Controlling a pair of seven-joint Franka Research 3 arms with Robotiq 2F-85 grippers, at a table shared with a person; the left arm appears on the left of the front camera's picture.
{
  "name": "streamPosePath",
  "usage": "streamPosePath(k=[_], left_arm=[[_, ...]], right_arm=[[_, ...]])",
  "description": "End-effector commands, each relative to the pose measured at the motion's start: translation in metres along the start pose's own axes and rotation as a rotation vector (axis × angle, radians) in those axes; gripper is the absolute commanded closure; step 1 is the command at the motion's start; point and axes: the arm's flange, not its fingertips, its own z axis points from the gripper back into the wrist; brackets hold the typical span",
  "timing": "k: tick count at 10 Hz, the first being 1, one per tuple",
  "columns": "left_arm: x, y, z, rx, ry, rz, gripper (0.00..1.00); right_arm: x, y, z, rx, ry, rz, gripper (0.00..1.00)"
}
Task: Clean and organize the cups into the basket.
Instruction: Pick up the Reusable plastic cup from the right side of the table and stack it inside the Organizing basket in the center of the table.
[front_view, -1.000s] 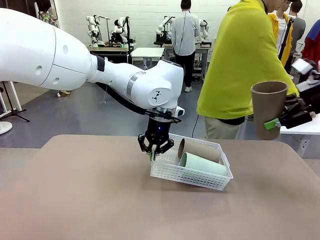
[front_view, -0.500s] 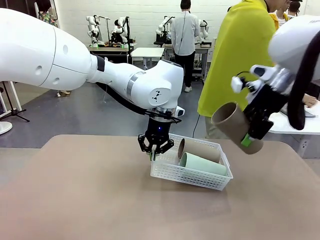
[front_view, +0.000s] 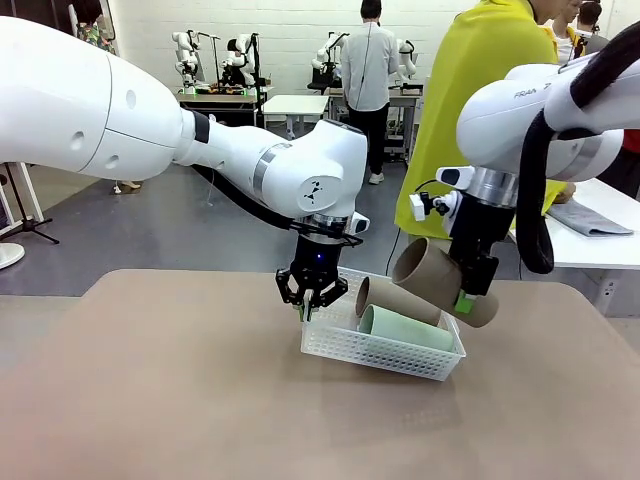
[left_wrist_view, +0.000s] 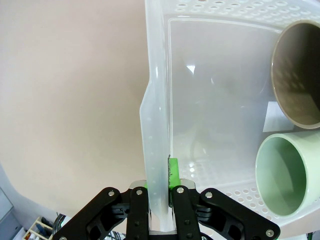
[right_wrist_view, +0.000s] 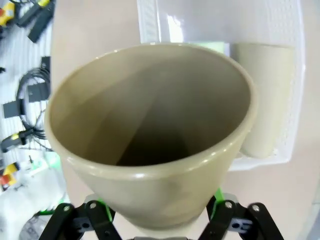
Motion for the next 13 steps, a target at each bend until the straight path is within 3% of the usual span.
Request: streamPosePath(k=[1, 6, 7, 9, 13], left_arm=[[-0.003, 0.003, -0.001, -0.013, -0.005, -0.003, 1.00], [-0.003, 0.003, -0.001, -0.013, -0.005, -0.003, 1.00], [-0.003, 0.003, -0.001, -0.013, -0.005, -0.003, 1.00], [-0.003, 0.003, -0.001, -0.013, -0.005, -0.003, 1.00], [-0.003, 0.003, -0.001, -0.013, -0.005, -0.003, 1.00]], right_arm=[[-0.006, 0.002, -0.001, -0.007, 0.013, -0.008, 0.18], [-0.004, -0.001, 0.000, -0.001, 0.005, -0.005, 0.18], [0.001, 0.001, -0.005, -0.042, 0.064, 0.067, 0.18], [0.012, -0.013, -0.017, -0.072, 0.005, 0.199, 0.18], [0.007, -0.039, -0.038, -0.039, -0.083, 0.179, 0.18]])
